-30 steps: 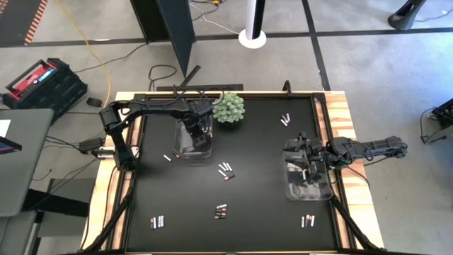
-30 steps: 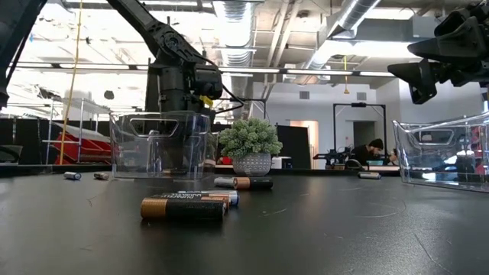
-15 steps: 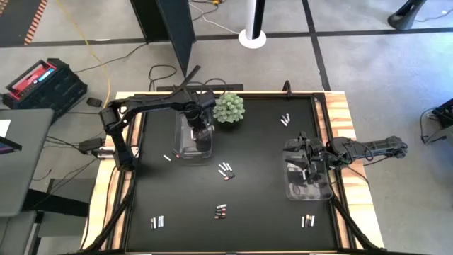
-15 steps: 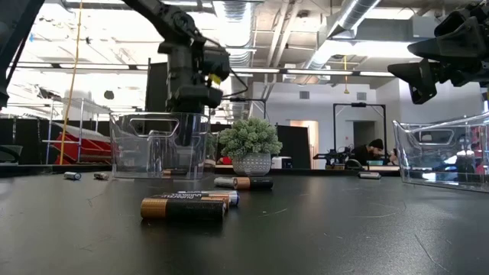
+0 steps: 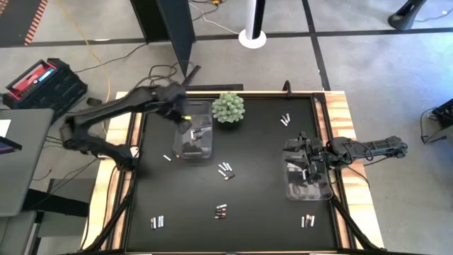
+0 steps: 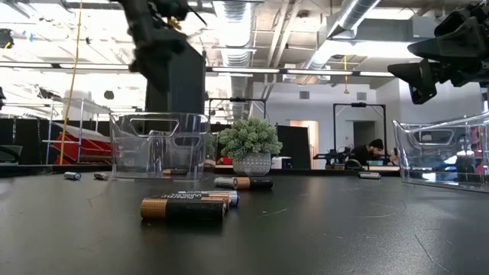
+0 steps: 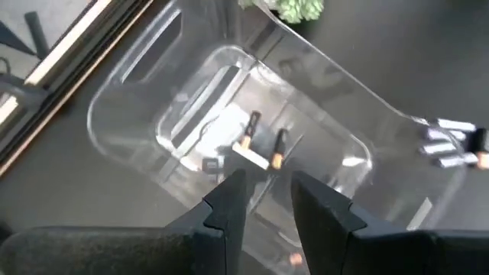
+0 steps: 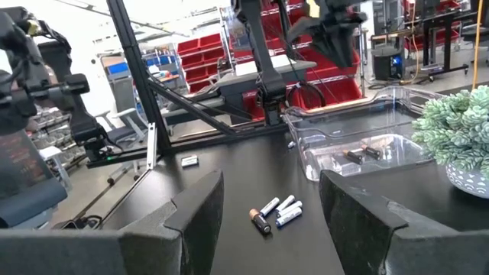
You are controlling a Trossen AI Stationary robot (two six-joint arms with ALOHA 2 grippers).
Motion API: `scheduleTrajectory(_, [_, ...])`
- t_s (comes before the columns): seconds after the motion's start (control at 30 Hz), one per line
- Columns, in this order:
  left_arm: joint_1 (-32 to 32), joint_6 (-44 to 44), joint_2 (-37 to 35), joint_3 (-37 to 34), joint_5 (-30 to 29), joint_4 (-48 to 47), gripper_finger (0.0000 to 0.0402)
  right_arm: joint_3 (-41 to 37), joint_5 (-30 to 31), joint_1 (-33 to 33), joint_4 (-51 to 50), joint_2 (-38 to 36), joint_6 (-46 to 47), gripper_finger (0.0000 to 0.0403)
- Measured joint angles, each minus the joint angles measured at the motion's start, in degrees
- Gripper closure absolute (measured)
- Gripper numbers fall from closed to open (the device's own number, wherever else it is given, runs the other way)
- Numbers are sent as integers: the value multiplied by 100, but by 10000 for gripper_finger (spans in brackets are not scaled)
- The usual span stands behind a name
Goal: Sort batteries
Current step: Put the white-blue battery into the right transparent bin
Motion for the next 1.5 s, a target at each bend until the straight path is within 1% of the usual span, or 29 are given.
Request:
scheduleTrajectory(0.13, [-105, -144, -768, -530, 8, -28, 302, -1, 2, 0, 0, 0, 0, 168])
scheduleTrajectory(0.27, [-228, -764, -1389, -1039, 11, -182, 302, -2, 2, 0, 0, -2, 0, 168])
scheduleTrajectory(0.47, [-377, -1823, -2036, -1791, 19, -856, 302, -2, 1, 0, 0, 0, 0, 168])
scheduleTrajectory(0.63, [-499, -2077, -2403, -2263, 24, -981, 302, -1, 0, -1, 0, 0, 0, 168])
scheduleTrajectory(0.87, [-498, -2101, -2439, -2626, 150, -817, 302, -2, 0, -2, 0, 0, 0, 168])
scheduleTrajectory(1.0, [-498, -1836, -2400, -2770, 22, -533, 297, -1, 2, 0, 0, -1, 0, 168])
scheduleTrajectory(1.1, [-498, -1629, -2373, -2866, 4, -324, 282, -2, 1, 0, 0, -2, 0, 168])
scheduleTrajectory(1.23, [-498, -1226, -2376, -2928, -9, -2, 249, 0, 2, 0, 0, -2, 0, 168])
scheduleTrajectory(1.33, [-498, -929, -2377, -2932, -208, 136, 225, -2, 0, 0, 0, -2, 0, 168])
scheduleTrajectory(1.4, [-496, -790, -2375, -2932, -326, 154, 216, 0, 0, 0, 0, -2, 0, 168])
scheduleTrajectory(1.5, [-496, -391, -2377, -2932, -341, 183, 213, 0, 1, -1, 0, -2, 0, 168])
